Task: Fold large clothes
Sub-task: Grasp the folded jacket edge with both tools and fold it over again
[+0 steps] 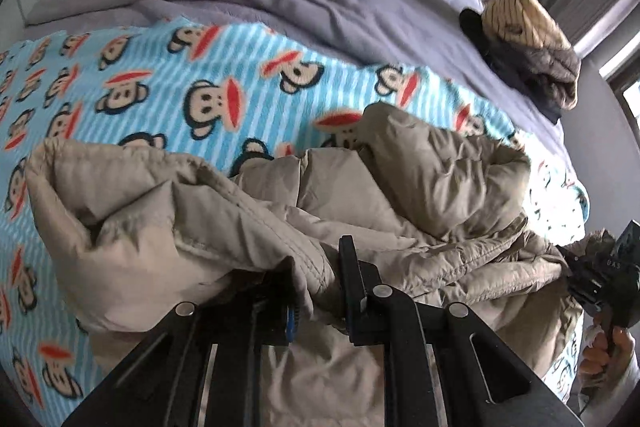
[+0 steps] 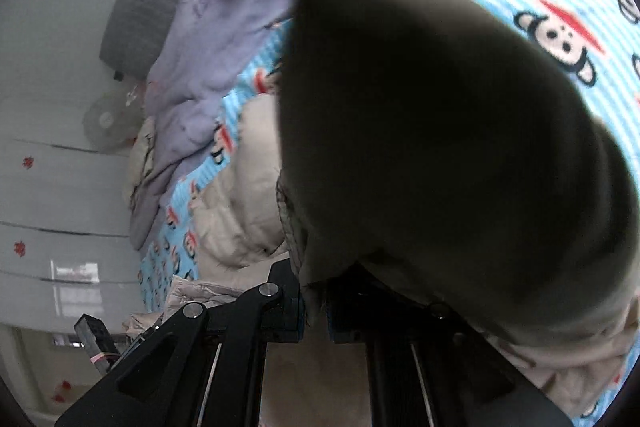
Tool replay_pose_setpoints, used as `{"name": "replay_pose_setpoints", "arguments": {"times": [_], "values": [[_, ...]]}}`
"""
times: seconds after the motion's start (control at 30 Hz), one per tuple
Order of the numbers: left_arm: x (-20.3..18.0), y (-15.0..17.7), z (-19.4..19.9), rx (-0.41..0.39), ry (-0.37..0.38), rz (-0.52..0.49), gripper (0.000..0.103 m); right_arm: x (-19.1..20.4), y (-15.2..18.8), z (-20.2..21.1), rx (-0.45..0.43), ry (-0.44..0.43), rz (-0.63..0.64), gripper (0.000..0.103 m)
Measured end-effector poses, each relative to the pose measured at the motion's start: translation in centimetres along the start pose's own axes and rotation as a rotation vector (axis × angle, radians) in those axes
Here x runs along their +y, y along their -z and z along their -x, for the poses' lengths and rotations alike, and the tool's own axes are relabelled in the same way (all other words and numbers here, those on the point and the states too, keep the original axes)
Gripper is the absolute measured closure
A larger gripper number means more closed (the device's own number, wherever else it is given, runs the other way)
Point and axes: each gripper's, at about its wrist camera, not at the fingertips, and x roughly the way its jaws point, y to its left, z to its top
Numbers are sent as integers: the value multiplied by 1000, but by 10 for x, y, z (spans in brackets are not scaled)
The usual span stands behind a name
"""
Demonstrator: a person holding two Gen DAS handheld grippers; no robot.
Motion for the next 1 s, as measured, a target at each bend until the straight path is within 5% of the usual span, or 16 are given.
{"name": "replay_pose_setpoints", "arguments": {"times": [0.07, 0.17, 0.2, 0.27, 0.3, 0.33, 0.4, 0.47, 0.5, 0.53, 0.6, 0.77, 1.0], "values": [[-1, -2, 0, 17, 2, -14, 84, -2, -2, -4, 5, -1, -21, 95], [-4, 2, 19, -13, 18, -59, 69, 5, -4, 3, 21, 15, -13, 91], [-5, 3, 27, -25, 16, -83, 56, 11, -5, 9, 28, 28, 21, 88], [-6, 5, 43, -62, -11, -118, 20, 24, -5, 22, 16, 47, 95, 69], [-6, 6, 50, -90, -31, -137, 9, 32, -4, 32, -3, 59, 141, 41], [-7, 7, 59, -127, -46, -165, 9, 37, -2, 39, -21, 62, 170, 29], [-8, 8, 67, -155, -75, -184, 9, 44, 3, 52, -54, 61, 225, 31], [-7, 8, 62, -153, -76, -180, 9, 48, 13, 54, -52, 70, 271, 56], [-7, 7, 56, -142, -79, -179, 20, 49, 18, 48, -28, 88, 293, 84], [-8, 7, 44, -114, -88, -181, 41, 49, 23, 38, 1, 111, 316, 92], [-8, 8, 16, -62, -112, -180, 59, 47, 29, 19, 31, 154, 356, 92], [1, 11, -43, -90, -241, -179, 61, 19, 20, -6, -79, 378, 414, 97], [-3, -7, -75, -153, -281, -199, 61, -20, -21, -19, -146, 362, 279, 101]]}}
